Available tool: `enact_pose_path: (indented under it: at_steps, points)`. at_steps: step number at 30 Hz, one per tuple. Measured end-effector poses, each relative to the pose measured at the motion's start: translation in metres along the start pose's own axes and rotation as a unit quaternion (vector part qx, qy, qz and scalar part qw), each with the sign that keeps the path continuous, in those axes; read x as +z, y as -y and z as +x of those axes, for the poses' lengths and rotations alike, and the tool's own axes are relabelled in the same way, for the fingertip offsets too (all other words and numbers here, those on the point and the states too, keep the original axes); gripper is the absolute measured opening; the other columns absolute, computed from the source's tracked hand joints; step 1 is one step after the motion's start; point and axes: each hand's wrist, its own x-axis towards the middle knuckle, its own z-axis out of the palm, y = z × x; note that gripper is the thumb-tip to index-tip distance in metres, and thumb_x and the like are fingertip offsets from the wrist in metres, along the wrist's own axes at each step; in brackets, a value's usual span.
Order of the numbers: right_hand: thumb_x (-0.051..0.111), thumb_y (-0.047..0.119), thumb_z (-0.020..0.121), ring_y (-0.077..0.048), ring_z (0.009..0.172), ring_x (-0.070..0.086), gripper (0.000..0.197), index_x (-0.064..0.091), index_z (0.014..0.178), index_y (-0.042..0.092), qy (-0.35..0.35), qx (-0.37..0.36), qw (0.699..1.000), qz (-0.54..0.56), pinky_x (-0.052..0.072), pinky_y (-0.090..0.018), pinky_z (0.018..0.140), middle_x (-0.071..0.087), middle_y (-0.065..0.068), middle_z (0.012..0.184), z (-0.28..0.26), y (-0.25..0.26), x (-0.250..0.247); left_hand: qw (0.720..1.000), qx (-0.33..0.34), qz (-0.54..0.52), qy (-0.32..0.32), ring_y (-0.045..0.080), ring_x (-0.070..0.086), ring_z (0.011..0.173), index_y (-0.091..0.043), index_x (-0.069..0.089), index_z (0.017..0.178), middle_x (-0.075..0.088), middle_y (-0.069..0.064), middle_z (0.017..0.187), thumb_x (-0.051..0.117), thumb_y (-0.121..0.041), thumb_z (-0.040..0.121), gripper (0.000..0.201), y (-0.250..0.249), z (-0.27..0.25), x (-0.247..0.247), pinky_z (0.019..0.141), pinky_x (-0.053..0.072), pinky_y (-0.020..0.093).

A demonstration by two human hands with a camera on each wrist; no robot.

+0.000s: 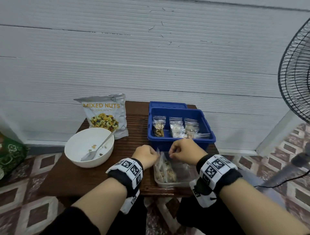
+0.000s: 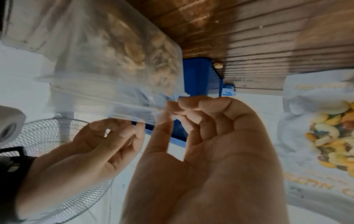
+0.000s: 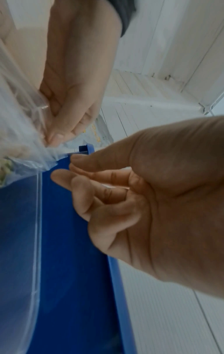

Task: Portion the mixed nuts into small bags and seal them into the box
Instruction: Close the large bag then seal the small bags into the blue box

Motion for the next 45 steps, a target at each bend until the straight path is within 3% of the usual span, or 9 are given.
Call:
enact_pose_path:
  at_steps: [5,9,14,17,21,26,31,37,45]
  points:
    - [0.065,0.02,0.088,-0.007,0.08,0.058,0.011,0.065,0.097,0.028,-0.11,0.007,0.991,0.08,0.046,-0.019,0.075,0.062,0.011,0.082,-0.005,-0.009,0.02,0.997,0.061,0.039,-0.03,0.014,0.06,0.079,-0.028,0.058,0.07,0.062,-0.004,0.08,0.06,-0.026,0.09,0.02,-0.003,-0.007,-0.003,0.075,0.049,0.028]
    - [0.065,0.013,0.088,0.003,0.095,0.055,0.031,0.065,0.118,0.022,-0.175,-0.06,0.973,0.136,0.036,0.003,0.078,0.061,0.015,0.101,-0.013,-0.008,0.028,0.985,0.161,0.067,0.002,0.013,0.059,0.084,-0.025,0.063,0.08,0.064,-0.004,0.087,0.061,-0.026,0.092,0.012,-0.011,-0.012,-0.015,0.077,0.046,0.028]
    - [0.068,0.016,0.086,-0.004,0.083,0.062,0.009,0.071,0.086,0.024,-0.184,-0.064,0.965,0.174,0.045,-0.013,0.076,0.069,0.01,0.084,-0.014,-0.01,0.027,0.973,0.217,0.078,0.005,0.012,0.059,0.091,-0.027,0.065,0.085,0.065,-0.004,0.093,0.06,-0.028,0.093,0.009,-0.02,-0.012,-0.02,0.085,0.047,0.032]
    - [0.068,0.017,0.087,-0.006,0.081,0.063,0.018,0.064,0.075,0.03,-0.191,-0.042,0.965,0.174,0.048,-0.02,0.077,0.068,0.01,0.079,-0.014,-0.015,0.028,0.977,0.209,0.047,-0.009,0.007,0.058,0.082,-0.024,0.066,0.088,0.065,-0.005,0.089,0.065,-0.03,0.089,0.007,-0.021,-0.013,-0.018,0.078,0.047,0.023]
    - [0.066,0.015,0.088,-0.003,0.078,0.061,0.016,0.065,0.077,0.026,-0.189,-0.04,0.966,0.174,0.047,-0.019,0.073,0.066,0.012,0.077,-0.014,-0.019,0.03,0.981,0.191,0.043,-0.013,0.006,0.057,0.076,-0.026,0.062,0.08,0.064,-0.006,0.085,0.07,-0.028,0.085,0.01,-0.014,-0.011,-0.017,0.072,0.049,0.019]
    - [0.065,0.013,0.088,0.0,0.075,0.061,0.015,0.064,0.077,0.023,-0.195,-0.063,0.963,0.175,0.045,-0.014,0.071,0.065,0.011,0.075,-0.011,-0.018,0.033,0.972,0.217,0.079,-0.033,0.01,0.057,0.083,-0.026,0.06,0.079,0.06,-0.008,0.085,0.065,-0.023,0.089,0.012,-0.013,-0.012,-0.018,0.078,0.048,0.025]
    - [0.069,0.01,0.084,-0.007,0.077,0.061,0.011,0.065,0.079,0.019,-0.186,-0.089,0.96,0.188,0.045,-0.011,0.071,0.066,0.006,0.079,-0.012,-0.015,0.033,0.972,0.221,0.074,-0.039,0.009,0.058,0.085,-0.023,0.065,0.079,0.064,-0.005,0.089,0.067,-0.024,0.087,0.008,-0.009,-0.009,-0.02,0.078,0.046,0.023]
    - [0.067,0.008,0.086,-0.003,0.076,0.055,0.012,0.062,0.079,0.016,-0.18,-0.094,0.966,0.162,0.039,-0.006,0.068,0.06,0.007,0.078,-0.009,-0.017,0.033,0.976,0.214,0.021,-0.024,0.008,0.06,0.081,-0.016,0.067,0.088,0.066,-0.003,0.089,0.074,-0.021,0.082,0.01,-0.005,-0.007,-0.02,0.069,0.046,0.008]
    - [0.066,0.011,0.088,-0.008,0.08,0.059,0.016,0.06,0.078,0.023,-0.186,-0.066,0.959,0.202,0.042,-0.009,0.069,0.064,0.005,0.082,-0.008,-0.015,0.032,0.972,0.23,0.031,-0.038,0.001,0.054,0.071,-0.019,0.066,0.083,0.06,-0.012,0.079,0.069,-0.017,0.086,0.005,-0.005,-0.01,-0.024,0.064,0.041,0.003]
